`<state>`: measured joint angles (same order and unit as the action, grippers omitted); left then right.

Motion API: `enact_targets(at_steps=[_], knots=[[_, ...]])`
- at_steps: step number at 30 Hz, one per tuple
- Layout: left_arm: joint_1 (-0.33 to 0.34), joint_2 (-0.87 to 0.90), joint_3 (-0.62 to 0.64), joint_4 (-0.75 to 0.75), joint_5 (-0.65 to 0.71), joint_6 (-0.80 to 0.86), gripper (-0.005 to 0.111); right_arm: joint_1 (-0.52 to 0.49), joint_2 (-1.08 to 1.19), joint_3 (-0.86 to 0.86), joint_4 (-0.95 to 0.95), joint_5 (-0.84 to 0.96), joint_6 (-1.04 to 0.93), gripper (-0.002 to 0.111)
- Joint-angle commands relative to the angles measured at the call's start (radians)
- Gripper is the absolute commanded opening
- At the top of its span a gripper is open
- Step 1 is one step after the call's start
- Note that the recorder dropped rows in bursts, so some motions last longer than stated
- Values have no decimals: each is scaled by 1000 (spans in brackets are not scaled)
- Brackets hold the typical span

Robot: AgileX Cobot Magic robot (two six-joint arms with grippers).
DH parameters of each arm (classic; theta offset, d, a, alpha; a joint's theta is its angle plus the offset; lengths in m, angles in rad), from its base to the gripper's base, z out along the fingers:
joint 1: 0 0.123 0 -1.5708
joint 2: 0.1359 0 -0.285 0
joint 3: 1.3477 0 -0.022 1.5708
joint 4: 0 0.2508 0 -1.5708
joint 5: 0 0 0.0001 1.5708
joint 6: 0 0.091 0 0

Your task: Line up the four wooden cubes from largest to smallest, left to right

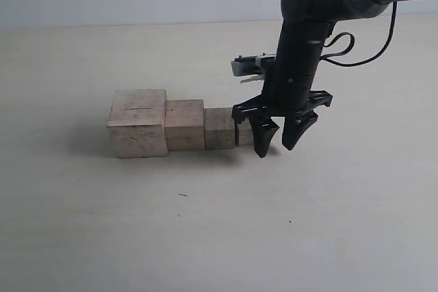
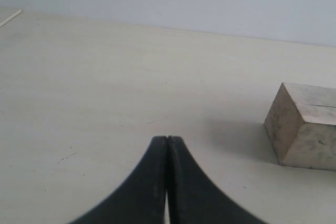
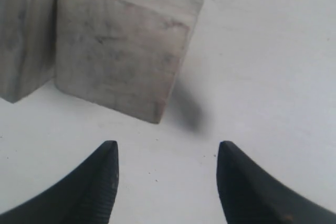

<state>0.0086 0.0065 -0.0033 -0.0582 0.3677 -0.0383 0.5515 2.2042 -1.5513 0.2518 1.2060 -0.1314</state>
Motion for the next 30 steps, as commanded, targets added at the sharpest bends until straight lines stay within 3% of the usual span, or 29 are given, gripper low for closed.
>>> enact_targets(at_steps=[1, 11, 18, 30], knots=[[2, -6, 3, 4, -12, 0, 0, 1, -16, -2, -55, 15, 2, 54], [2, -6, 3, 4, -12, 0, 0, 1, -36, -4, -275, 3, 131, 54], [2, -6, 3, 4, -12, 0, 0, 1, -31, -4, -252, -166, 195, 54], [2, -6, 3, 4, -12, 0, 0, 1, -24, -4, -138, -213, 203, 54]])
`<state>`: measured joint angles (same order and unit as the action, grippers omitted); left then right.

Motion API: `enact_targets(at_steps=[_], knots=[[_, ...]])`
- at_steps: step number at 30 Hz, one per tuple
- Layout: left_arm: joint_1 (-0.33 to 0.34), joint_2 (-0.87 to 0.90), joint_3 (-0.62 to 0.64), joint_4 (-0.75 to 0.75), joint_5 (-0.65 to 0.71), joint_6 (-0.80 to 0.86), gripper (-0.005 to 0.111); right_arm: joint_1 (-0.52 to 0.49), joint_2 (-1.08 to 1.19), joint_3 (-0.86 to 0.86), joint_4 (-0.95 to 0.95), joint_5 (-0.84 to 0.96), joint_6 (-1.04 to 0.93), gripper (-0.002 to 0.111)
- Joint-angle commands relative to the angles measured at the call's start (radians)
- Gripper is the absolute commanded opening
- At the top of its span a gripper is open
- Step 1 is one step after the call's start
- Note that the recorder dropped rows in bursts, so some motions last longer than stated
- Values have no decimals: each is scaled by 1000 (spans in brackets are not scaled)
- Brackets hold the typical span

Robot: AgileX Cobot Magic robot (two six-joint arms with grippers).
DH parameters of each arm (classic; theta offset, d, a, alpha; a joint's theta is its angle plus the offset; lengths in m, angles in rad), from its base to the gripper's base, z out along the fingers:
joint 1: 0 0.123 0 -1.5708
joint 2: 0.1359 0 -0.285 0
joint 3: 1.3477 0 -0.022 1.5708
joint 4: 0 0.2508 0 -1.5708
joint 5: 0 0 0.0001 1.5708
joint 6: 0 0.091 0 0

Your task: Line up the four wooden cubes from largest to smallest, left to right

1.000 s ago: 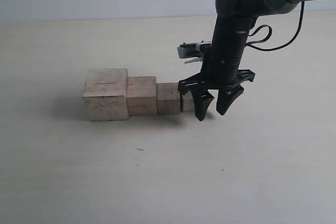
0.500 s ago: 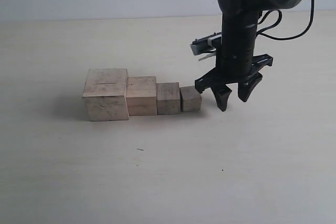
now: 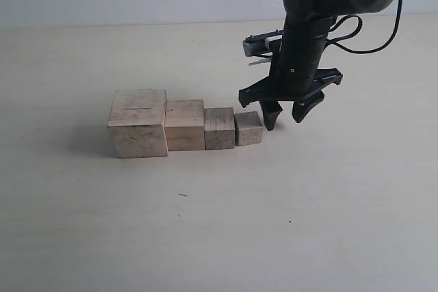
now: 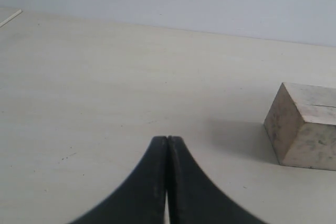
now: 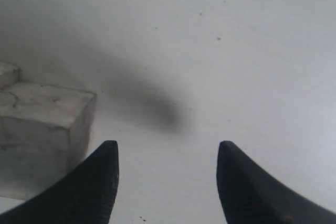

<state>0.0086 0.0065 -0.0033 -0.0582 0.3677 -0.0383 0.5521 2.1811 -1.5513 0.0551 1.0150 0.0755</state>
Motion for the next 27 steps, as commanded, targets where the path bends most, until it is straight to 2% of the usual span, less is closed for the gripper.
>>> enact_targets(at_steps=[1, 21, 27], knots=[[2, -6, 3, 4, -12, 0, 0, 1, -1, -4, 67, -22, -4, 54], [2, -6, 3, 4, -12, 0, 0, 1, -1, -4, 128, 6, 4, 54], [2, -6, 3, 4, -12, 0, 0, 1, -7, -4, 43, 8, 27, 54]])
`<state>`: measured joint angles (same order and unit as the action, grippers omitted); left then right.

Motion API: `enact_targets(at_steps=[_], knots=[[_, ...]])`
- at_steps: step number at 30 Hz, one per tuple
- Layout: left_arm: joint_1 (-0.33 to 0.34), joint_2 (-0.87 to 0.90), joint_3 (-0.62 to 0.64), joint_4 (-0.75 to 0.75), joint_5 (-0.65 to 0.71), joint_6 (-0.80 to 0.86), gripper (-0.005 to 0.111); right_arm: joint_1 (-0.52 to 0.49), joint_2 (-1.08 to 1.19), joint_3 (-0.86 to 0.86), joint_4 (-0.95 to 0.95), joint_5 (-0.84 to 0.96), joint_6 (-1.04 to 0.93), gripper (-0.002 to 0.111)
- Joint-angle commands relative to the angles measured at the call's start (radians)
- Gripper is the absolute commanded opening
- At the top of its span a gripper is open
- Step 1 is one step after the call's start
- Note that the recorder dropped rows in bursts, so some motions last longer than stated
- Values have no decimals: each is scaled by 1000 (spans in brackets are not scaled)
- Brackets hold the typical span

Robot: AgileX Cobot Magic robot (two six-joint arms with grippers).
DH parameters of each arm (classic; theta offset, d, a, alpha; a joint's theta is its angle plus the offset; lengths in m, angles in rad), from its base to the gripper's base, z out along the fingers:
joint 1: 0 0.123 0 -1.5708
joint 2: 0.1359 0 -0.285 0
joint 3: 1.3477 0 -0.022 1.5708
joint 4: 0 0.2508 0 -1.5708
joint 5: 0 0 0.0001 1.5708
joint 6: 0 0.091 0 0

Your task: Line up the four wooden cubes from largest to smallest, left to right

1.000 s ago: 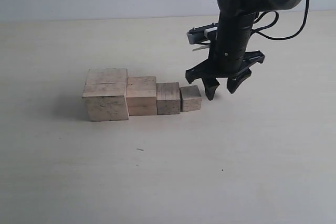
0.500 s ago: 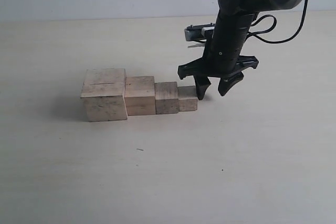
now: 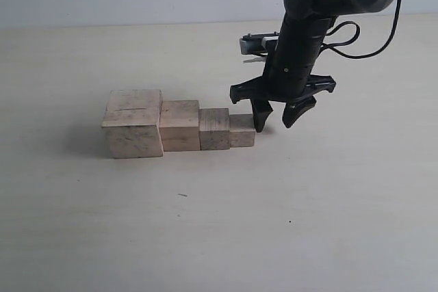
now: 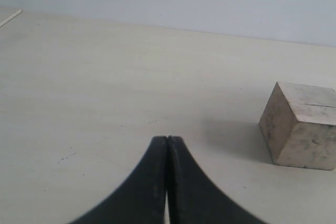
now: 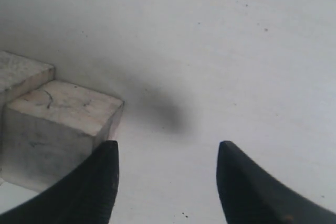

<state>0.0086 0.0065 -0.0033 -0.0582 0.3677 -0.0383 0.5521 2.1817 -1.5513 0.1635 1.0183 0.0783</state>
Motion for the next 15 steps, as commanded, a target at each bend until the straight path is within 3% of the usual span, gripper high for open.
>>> enact_targets(at_steps=[1, 11, 13, 14, 15], knots=[[2, -6, 3, 4, -12, 0, 0, 1, -14, -4, -77, 5, 31, 54], [2, -6, 3, 4, -12, 0, 0, 1, -79, -4, -208, 64, 46, 50], [2, -6, 3, 4, -12, 0, 0, 1, -95, -4, -208, 121, 39, 31], [2, -6, 3, 4, -12, 0, 0, 1, -106, -4, -208, 136, -2, 13], [2, -6, 3, 4, -12, 0, 0, 1, -112, -4, -208, 136, -16, 4]])
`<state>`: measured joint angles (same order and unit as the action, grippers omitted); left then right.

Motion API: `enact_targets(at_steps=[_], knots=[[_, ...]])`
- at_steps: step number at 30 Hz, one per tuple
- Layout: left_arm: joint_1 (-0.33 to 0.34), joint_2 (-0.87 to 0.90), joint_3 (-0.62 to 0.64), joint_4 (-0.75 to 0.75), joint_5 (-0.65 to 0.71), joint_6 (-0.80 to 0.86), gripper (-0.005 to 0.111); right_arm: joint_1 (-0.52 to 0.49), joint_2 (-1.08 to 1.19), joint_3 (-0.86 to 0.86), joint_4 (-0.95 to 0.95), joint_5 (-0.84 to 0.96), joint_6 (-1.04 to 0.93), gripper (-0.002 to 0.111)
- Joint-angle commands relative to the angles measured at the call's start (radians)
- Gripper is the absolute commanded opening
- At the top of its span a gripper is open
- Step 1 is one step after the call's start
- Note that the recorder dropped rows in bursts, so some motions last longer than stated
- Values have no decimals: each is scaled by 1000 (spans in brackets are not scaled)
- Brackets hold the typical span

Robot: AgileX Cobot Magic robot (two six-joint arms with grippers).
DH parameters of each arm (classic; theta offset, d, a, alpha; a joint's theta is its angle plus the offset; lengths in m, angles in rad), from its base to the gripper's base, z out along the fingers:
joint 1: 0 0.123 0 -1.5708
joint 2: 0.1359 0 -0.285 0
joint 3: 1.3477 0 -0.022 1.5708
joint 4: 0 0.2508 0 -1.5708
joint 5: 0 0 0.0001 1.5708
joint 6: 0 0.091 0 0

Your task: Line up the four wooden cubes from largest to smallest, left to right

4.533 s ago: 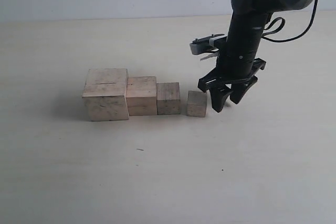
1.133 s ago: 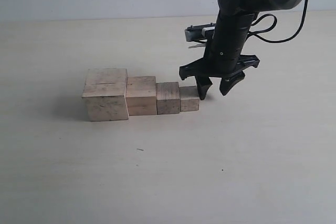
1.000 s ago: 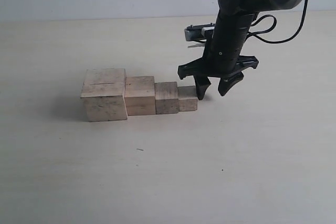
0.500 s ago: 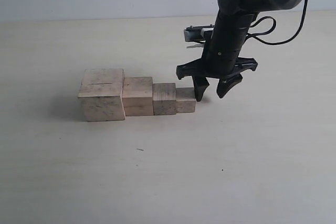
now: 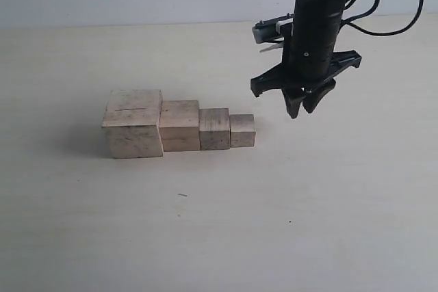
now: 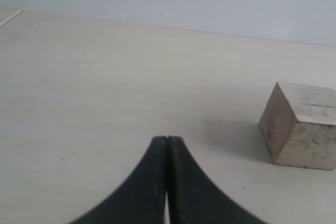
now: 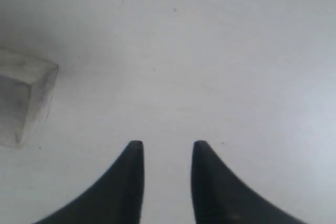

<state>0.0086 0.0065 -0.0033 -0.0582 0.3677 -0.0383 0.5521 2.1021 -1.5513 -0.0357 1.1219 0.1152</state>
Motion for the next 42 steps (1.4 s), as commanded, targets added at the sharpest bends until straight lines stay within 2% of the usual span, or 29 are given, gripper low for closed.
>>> enact_targets(at_steps=[1, 8, 11, 14, 20, 25, 28, 31, 42], knots=[[2, -6, 3, 4, -12, 0, 0, 1, -52, -4, -7, 22, -55, 0], [2, -6, 3, 4, -12, 0, 0, 3, -267, 60, 56, -274, -48, 0], [2, -6, 3, 4, -12, 0, 0, 7, -420, 158, 123, -411, -115, 0], [2, -6, 3, 4, -12, 0, 0, 7, -650, 313, 272, -529, -198, 0], [2, -6, 3, 4, -12, 0, 0, 7, -923, 526, 298, -653, -198, 0], [2, -6, 3, 4, -12, 0, 0, 7, -1132, 654, 294, -617, -198, 0], [2, -6, 3, 4, -12, 0, 0, 7, -1229, 662, 302, -521, -191, 0], [2, -6, 3, 4, -12, 0, 0, 7, -1328, 662, 306, -501, -191, 0], [2, -6, 3, 4, -12, 0, 0, 7, -1477, 662, 306, -511, -193, 0]])
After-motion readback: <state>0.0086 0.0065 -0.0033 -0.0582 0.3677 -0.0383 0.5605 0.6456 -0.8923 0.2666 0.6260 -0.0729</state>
